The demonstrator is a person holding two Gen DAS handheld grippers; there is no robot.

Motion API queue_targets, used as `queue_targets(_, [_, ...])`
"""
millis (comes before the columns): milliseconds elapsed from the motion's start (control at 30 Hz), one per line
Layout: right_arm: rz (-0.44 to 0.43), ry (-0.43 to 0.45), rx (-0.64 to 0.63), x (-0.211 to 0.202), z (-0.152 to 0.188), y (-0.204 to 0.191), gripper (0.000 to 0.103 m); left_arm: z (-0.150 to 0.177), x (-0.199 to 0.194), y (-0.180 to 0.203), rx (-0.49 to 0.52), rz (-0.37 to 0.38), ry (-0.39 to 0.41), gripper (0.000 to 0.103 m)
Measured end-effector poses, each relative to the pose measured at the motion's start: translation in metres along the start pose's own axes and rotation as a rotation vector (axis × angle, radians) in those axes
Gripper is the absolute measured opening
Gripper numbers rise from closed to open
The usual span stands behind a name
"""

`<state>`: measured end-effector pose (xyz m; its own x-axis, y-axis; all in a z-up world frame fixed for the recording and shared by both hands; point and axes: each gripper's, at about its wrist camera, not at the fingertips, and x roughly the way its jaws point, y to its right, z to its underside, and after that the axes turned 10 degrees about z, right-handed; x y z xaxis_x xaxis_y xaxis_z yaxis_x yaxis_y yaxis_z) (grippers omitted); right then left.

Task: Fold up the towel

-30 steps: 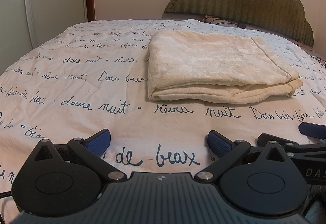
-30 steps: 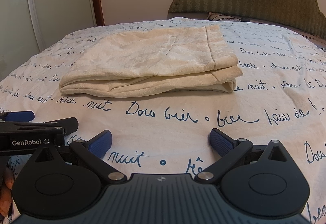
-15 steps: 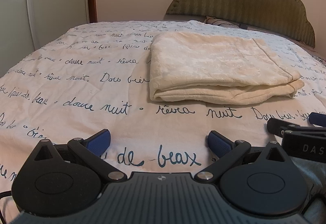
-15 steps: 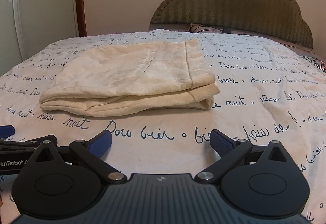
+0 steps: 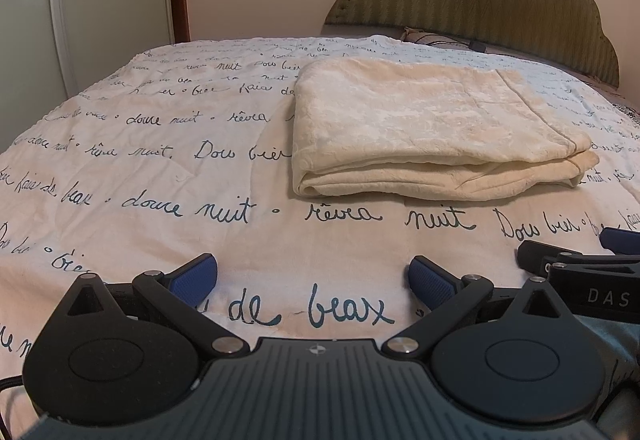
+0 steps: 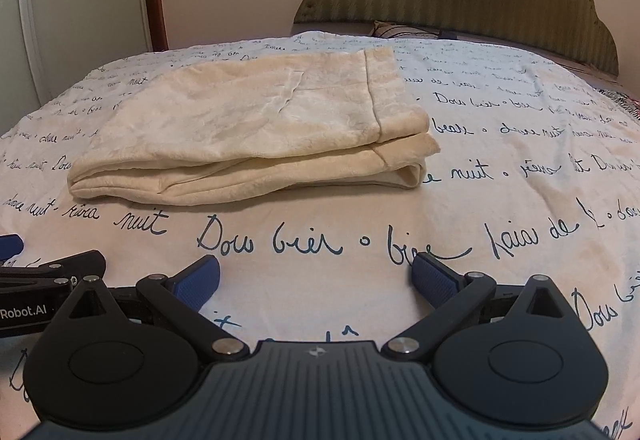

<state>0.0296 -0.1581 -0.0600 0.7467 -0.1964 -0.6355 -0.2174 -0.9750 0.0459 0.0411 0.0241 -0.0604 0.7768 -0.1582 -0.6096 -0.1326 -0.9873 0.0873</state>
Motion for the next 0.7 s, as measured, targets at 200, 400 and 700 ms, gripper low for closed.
queue_targets(200, [-0.007, 0.001, 0.006, -0.0003, 0.0007, 0.0012, 0.103, -0.0002, 0.0001, 0.0001, -0.002, 0.001, 0.003, 0.103])
queue_targets(400, [-0.010, 0.004, 0.006, -0.0016, 0.0011, 0.0019, 0.103, -0.0001, -0.0026, -0.0043, -0.030, -0.020, 0.020, 0.103])
queue_targets(700, [-0.013, 0.004, 0.005, -0.0016, 0.0008, 0.0023, 0.103, -0.0007, -0.0002, -0.0045, -0.024, -0.029, 0.003, 0.103])
